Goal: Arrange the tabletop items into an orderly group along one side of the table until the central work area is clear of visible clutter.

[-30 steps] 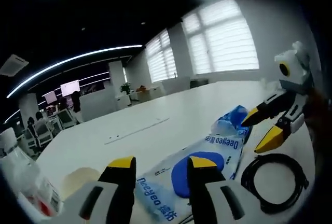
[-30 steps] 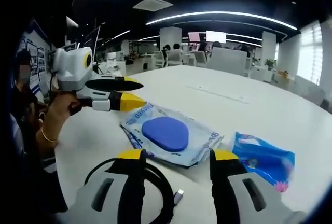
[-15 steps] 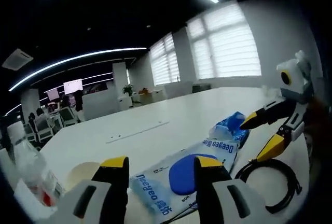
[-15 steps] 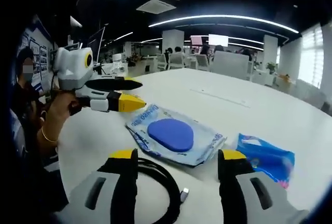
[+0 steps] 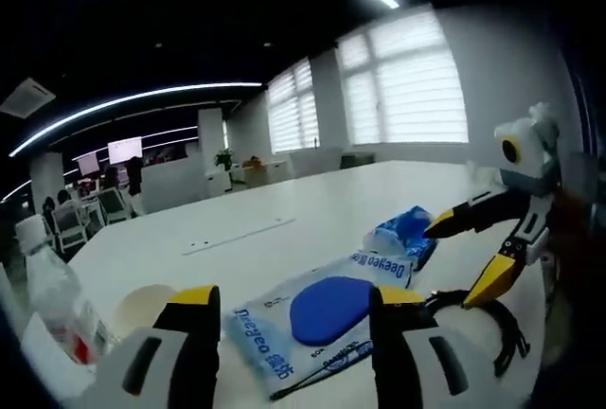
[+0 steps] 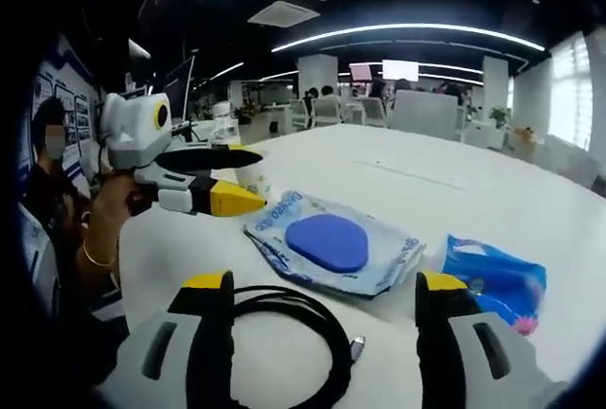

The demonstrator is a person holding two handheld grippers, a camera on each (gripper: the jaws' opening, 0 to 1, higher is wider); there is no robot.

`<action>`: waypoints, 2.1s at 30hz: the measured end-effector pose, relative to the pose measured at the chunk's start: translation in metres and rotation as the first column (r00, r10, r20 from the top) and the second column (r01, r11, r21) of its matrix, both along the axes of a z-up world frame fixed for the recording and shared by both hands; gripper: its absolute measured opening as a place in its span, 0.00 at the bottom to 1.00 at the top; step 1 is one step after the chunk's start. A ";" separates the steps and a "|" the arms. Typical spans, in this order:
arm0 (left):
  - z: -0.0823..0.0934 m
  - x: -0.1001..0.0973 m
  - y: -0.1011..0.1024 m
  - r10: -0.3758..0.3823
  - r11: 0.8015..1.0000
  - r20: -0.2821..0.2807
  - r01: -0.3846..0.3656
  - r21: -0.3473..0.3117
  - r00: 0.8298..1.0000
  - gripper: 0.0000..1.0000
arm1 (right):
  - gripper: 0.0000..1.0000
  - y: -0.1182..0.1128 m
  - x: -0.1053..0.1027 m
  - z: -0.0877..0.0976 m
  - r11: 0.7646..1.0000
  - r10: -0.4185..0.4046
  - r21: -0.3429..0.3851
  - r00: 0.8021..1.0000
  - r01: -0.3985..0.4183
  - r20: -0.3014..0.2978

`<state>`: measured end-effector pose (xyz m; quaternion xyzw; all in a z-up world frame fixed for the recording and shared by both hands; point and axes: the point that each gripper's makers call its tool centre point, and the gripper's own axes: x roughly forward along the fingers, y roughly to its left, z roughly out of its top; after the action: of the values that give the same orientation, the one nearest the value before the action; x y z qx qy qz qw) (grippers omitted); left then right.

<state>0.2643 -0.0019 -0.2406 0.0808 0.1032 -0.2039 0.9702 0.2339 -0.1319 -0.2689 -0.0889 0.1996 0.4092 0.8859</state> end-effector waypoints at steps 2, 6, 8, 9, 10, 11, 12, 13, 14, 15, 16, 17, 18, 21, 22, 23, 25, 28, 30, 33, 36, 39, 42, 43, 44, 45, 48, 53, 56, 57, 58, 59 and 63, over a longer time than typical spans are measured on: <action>-0.002 -0.003 -0.003 -0.019 1.000 -0.022 0.018 -0.018 1.000 0.65 | 0.78 0.000 -0.002 -0.001 1.000 0.001 -0.003 1.000 -0.001 -0.007; -0.006 -0.008 -0.004 -0.024 0.999 -0.053 0.022 -0.027 0.998 0.67 | 0.78 0.001 -0.007 -0.004 1.000 0.008 0.006 1.000 -0.007 -0.031; -0.007 -0.010 -0.004 -0.025 0.999 -0.061 0.023 -0.025 0.998 0.69 | 0.78 0.000 -0.008 -0.006 1.000 0.006 -0.010 1.000 -0.006 -0.026; -0.007 -0.011 -0.004 -0.024 0.999 -0.065 0.022 -0.029 0.998 0.70 | 0.79 0.000 -0.008 -0.006 1.000 0.006 -0.013 1.000 -0.007 -0.022; -0.007 -0.012 -0.004 -0.021 0.999 -0.067 0.020 -0.029 0.998 0.72 | 0.79 -0.001 -0.009 -0.006 1.000 0.007 -0.015 1.000 -0.007 -0.022; -0.008 -0.013 -0.004 -0.020 1.000 -0.068 0.019 -0.023 0.997 0.73 | 0.80 0.000 -0.010 -0.006 1.000 0.011 -0.014 1.000 -0.011 -0.021; -0.008 -0.015 -0.004 -0.020 1.000 -0.069 0.019 -0.015 0.997 0.75 | 0.81 0.000 -0.011 -0.005 1.000 0.016 -0.010 1.000 -0.016 -0.020; -0.009 -0.016 -0.004 -0.022 1.000 -0.071 0.022 -0.008 0.997 0.75 | 0.82 0.002 -0.014 -0.005 1.000 0.026 0.001 0.999 -0.026 -0.027; -0.009 -0.018 -0.005 -0.026 1.000 -0.073 0.025 -0.007 0.997 0.75 | 0.83 0.003 -0.017 -0.006 0.999 0.032 0.004 0.999 -0.032 -0.035; -0.009 -0.020 -0.006 -0.036 0.999 -0.074 0.036 -0.007 0.997 0.76 | 0.83 0.003 -0.019 -0.006 0.999 0.041 0.007 0.999 -0.041 -0.031; -0.009 -0.021 -0.006 -0.037 0.999 -0.075 0.037 -0.009 0.997 0.76 | 0.83 0.004 -0.020 -0.006 0.999 0.044 0.008 0.999 -0.044 -0.030; -0.009 -0.022 -0.007 -0.042 0.999 -0.075 0.042 -0.011 0.996 0.77 | 0.83 0.004 -0.021 -0.006 0.999 0.050 0.007 0.998 -0.049 -0.033; -0.009 -0.023 -0.008 -0.049 0.999 -0.071 0.048 -0.010 0.996 0.78 | 0.84 0.004 -0.023 -0.006 0.998 0.059 0.007 0.998 -0.059 -0.033; -0.013 -0.025 -0.009 -0.055 0.998 -0.082 0.055 -0.005 0.995 0.81 | 0.85 0.004 -0.026 -0.008 0.998 0.063 0.017 0.997 -0.062 -0.044; -0.013 -0.025 -0.009 -0.056 0.998 -0.084 0.056 -0.007 0.995 0.82 | 0.85 0.003 -0.027 -0.008 0.998 0.063 0.016 0.997 -0.063 -0.042; -0.014 -0.026 -0.009 -0.058 0.998 -0.087 0.057 -0.009 0.995 0.82 | 0.86 0.003 -0.027 -0.009 0.998 0.064 0.015 0.997 -0.063 -0.040; -0.015 -0.029 -0.010 -0.072 0.997 -0.089 0.071 -0.021 0.993 0.84 | 0.87 0.002 -0.030 -0.009 0.997 0.071 0.015 0.997 -0.070 -0.035; -0.010 -0.032 -0.017 -0.124 0.990 -0.071 0.118 -0.081 0.990 0.84 | 0.87 0.003 -0.034 -0.006 0.996 0.085 0.037 0.996 -0.083 -0.029; -0.007 -0.037 -0.017 -0.140 0.986 -0.062 0.133 -0.101 0.988 0.84 | 0.88 0.002 -0.037 -0.005 0.995 0.088 0.056 0.995 -0.086 -0.039; -0.005 -0.039 -0.016 -0.140 0.986 -0.047 0.135 -0.099 0.989 0.85 | 0.89 0.001 -0.039 -0.007 0.995 0.082 0.055 0.996 -0.079 -0.043; -0.007 -0.042 -0.015 -0.140 0.987 -0.053 0.135 -0.092 0.989 0.86 | 0.92 0.000 -0.041 -0.009 0.997 0.069 0.047 0.997 -0.067 -0.033; -0.008 -0.047 -0.015 -0.151 0.985 -0.050 0.146 -0.090 0.987 0.87 | 0.93 -0.003 -0.045 -0.008 0.996 0.068 0.058 0.998 -0.067 -0.015; -0.005 -0.051 -0.016 -0.170 0.981 -0.027 0.166 -0.095 0.985 0.87 | 0.96 -0.004 -0.049 -0.008 0.996 0.062 0.066 0.998 -0.061 -0.013; -0.004 -0.052 -0.016 -0.172 0.981 -0.017 0.170 -0.089 0.985 0.87 | 0.96 -0.004 -0.049 -0.008 0.996 0.059 0.067 0.998 -0.058 -0.012; -0.004 -0.053 -0.016 -0.173 0.982 -0.010 0.171 -0.085 0.985 0.87 | 0.96 -0.005 -0.050 -0.009 0.996 0.058 0.065 0.998 -0.057 -0.010; -0.004 -0.054 -0.016 -0.178 0.981 -0.008 0.177 -0.082 0.984 0.87 | 0.96 -0.006 -0.051 -0.009 0.996 0.057 0.065 0.998 -0.057 -0.007; -0.005 -0.059 -0.019 -0.204 0.973 -0.011 0.202 -0.112 0.979 0.87 | 0.97 -0.010 -0.054 -0.008 0.996 0.044 0.081 0.999 -0.043 -0.009; -0.007 -0.062 -0.023 -0.219 0.972 -0.014 0.216 -0.096 0.976 0.90 | 0.99 -0.011 -0.057 -0.010 0.996 0.035 0.081 0.999 -0.034 -0.007; -0.007 -0.064 -0.025 -0.232 0.968 -0.010 0.230 -0.101 0.973 0.91 | 0.99 -0.012 -0.059 -0.011 0.996 0.034 0.085 0.999 -0.033 -0.008; -0.006 -0.064 -0.026 -0.236 0.967 -0.009 0.234 -0.102 0.972 0.92 | 0.99 -0.012 -0.059 -0.012 0.996 0.034 0.085 0.999 -0.033 -0.008; -0.006 -0.065 -0.026 -0.240 0.966 -0.007 0.238 -0.104 0.971 0.93 | 0.99 -0.012 -0.060 -0.012 0.996 0.034 0.085 0.999 -0.034 -0.007; -0.006 -0.066 -0.027 -0.244 0.965 -0.006 0.242 -0.105 0.970 0.93 | 0.99 -0.012 -0.060 -0.012 0.996 0.034 0.086 0.999 -0.034 -0.006; -0.007 -0.069 -0.030 -0.264 0.959 0.005 0.263 -0.101 0.964 0.95 | 0.99 -0.011 -0.063 -0.010 0.995 0.046 0.091 0.999 -0.047 0.011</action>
<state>0.1950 -0.0324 -0.2472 0.0439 0.0854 -0.3367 0.9367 0.1707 -0.1428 -0.2789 -0.0548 0.1745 0.4379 0.8802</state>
